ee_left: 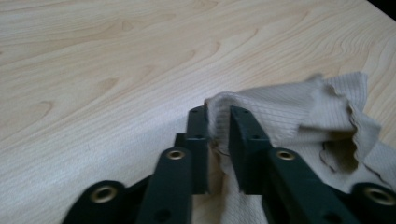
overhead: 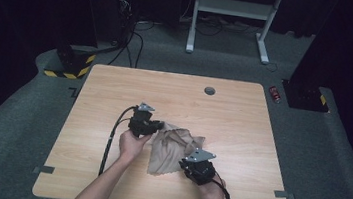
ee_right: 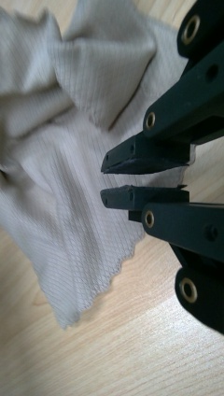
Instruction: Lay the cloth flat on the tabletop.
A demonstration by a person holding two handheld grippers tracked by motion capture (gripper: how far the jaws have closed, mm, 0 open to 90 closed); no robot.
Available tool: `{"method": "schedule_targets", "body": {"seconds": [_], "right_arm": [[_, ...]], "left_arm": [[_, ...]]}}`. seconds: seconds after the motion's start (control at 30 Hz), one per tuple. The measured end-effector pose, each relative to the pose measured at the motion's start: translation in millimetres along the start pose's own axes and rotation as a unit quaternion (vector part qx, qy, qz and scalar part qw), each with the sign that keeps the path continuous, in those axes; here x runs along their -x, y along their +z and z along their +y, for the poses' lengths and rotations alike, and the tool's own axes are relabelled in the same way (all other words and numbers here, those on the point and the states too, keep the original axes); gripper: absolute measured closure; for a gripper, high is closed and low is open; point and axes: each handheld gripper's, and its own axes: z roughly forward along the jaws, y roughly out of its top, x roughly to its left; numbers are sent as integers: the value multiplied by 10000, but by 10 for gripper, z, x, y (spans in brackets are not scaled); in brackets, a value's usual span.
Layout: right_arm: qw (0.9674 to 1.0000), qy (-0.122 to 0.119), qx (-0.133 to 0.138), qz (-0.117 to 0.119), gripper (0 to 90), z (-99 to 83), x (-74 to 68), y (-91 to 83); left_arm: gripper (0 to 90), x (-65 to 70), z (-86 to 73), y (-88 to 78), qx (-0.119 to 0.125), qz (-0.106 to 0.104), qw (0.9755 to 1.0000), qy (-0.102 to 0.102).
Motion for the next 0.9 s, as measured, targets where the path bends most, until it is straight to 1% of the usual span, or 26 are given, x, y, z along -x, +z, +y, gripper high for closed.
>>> {"method": "schedule_targets", "body": {"seconds": [0.03,0.1,0.13,0.2,0.23,0.3,0.37,0.43,0.47,0.53,0.57,0.6,0.67,0.73,0.77,0.8,0.83,0.9], "right_arm": [[9999,65,71,-38,785,-3,31,-37],[9997,151,131,-128,761,-10,91,-91],[9994,229,146,-229,746,-22,152,-133],[9992,255,153,-267,737,-29,174,-145],[9989,271,155,-346,720,-44,211,-162],[9981,344,133,-493,694,-76,261,-182],[9974,441,106,-565,686,-116,314,-196],[9967,517,92,-618,679,-150,356,-203],[9964,563,62,-634,676,-162,370,-205],[9961,593,27,-647,673,-174,389,-200],[9960,612,-7,-657,673,-179,393,-192],[9960,611,-45,-649,673,-183,399,-180],[9960,620,-124,-628,680,-189,403,-157],[9962,607,-171,-604,694,-195,403,-130],[9959,630,-243,-595,706,-201,397,-108],[9962,572,-260,-595,715,-204,405,-99],[9962,586,-263,-591,731,-213,403,-86],[9964,562,-269,-581,797,-209,408,-84]], "left_arm": [[704,10,-18,-24,-10,28,10000,46],[630,39,-60,-81,16,124,9998,144],[585,51,-83,-111,17,141,9997,183],[574,78,-138,-157,-3,107,9997,204],[562,96,-173,-175,-29,78,9997,229],[555,156,-264,-198,-99,12,9994,320],[552,231,-366,-200,-191,-15,9987,463],[548,307,-462,-180,-320,38,9976,615],[546,331,-500,-165,-396,79,9966,713],[547,371,-556,-131,-485,142,9956,791],[548,378,-580,-110,-546,176,9947,855],[554,385,-597,-92,-570,163,9949,819],[576,387,-612,-63,-641,186,9942,841],[612,392,-618,-48,-660,230,9936,890],[636,391,-616,-48,-659,251,9933,917],[652,391,-614,-49,-665,288,9927,964],[689,387,-616,-53,-670,322,9920,1018],[754,381,-619,-57,-673,357,9914,1064]]}}
